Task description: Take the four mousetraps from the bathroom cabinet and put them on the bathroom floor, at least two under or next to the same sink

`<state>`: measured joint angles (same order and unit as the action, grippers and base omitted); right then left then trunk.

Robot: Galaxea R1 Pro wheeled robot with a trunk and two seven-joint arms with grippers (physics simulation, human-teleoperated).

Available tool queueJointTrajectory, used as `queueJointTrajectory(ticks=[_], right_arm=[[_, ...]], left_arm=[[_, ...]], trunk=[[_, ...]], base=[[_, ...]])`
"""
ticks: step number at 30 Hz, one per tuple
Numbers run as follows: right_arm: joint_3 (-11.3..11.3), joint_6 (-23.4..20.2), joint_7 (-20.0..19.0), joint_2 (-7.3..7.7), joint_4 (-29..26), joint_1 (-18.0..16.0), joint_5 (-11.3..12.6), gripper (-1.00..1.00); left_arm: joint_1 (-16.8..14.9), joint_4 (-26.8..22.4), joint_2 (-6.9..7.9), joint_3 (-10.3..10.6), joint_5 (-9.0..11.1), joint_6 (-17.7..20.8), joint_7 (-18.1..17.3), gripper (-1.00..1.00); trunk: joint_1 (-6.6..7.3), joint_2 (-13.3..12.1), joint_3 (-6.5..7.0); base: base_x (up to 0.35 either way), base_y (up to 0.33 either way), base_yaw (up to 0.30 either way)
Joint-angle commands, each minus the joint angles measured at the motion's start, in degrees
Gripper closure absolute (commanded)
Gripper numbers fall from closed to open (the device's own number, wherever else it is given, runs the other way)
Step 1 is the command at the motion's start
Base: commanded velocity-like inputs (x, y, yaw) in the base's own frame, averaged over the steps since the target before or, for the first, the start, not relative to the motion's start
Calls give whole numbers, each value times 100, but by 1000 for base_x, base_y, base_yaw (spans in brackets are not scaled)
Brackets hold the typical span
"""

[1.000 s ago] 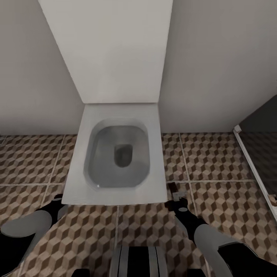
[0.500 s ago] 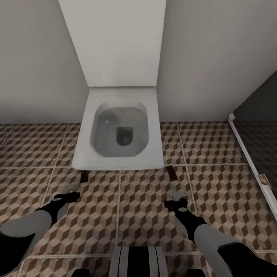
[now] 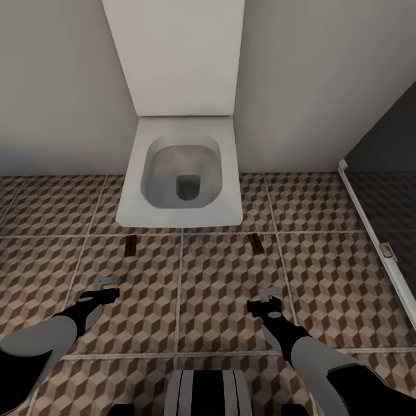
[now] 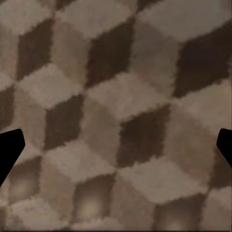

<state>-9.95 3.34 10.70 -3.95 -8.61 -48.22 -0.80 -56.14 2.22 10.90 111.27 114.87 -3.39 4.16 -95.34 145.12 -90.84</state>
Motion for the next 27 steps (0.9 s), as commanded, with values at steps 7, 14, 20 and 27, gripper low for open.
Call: queueJointTrajectory(ticks=[7,14,20,27], right_arm=[[-26,14,29,4,5,-3,-7,-100],[-25,17,29,6,5,-3,-7,-100],[-23,17,29,8,4,-3,-7,-100],[-24,17,29,4,2,-2,-7,-100]], left_arm=[[-2,-12,37,44,35,-20,32,-100],[-2,-18,55,45,35,3,26,-100],[-2,-23,6,50,31,38,31,-100],[-2,-23,-106,51,27,72,56,-100]], trunk=[[1,1,-3],[9,-3,64],[25,-11,197],[43,-20,352]], base=[[-22,0,0],[-5,0,0],[0,0,0],[0,0,0]])
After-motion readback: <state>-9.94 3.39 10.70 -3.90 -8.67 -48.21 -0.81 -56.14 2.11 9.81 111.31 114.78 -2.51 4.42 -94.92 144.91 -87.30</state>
